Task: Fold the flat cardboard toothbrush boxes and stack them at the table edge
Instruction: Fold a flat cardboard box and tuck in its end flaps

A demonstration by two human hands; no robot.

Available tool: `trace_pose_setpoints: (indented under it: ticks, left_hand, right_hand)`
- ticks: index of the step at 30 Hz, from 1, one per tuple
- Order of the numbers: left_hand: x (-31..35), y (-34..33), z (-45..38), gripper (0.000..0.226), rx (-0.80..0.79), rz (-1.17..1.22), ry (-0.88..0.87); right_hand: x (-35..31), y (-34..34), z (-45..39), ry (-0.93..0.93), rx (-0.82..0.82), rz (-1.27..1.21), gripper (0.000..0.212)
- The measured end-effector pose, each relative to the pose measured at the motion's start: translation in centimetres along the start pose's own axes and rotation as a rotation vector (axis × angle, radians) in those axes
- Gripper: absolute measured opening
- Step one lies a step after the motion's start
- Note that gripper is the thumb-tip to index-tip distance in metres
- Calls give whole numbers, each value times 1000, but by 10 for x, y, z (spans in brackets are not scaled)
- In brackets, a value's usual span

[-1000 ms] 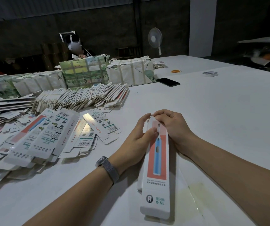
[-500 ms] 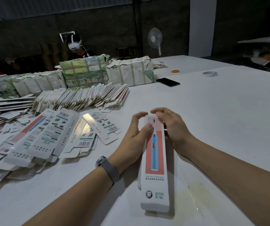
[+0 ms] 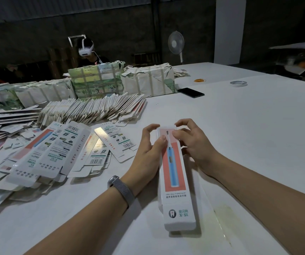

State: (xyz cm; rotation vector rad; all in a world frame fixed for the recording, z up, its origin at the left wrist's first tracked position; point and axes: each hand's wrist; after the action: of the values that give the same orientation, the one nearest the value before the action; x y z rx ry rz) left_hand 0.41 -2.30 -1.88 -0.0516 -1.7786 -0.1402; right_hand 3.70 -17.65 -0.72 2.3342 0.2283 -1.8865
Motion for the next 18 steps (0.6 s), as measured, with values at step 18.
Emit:
trace_pose_setpoints:
  ticks: [18]
  left_hand:
    - [-4, 1, -4, 30, -40, 60, 7]
  right_hand:
    - [-2, 2, 3, -23, 42, -95, 8]
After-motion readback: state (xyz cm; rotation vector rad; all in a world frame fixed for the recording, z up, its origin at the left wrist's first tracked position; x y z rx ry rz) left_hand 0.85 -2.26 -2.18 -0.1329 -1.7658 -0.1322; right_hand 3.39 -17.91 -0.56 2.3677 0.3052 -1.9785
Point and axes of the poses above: each hand's wrist, its own z-axis away from the middle knuckle, its own y-axis out of the back of the hand, x = y × z, and after that the axes turned 2 degrees about y, right-handed
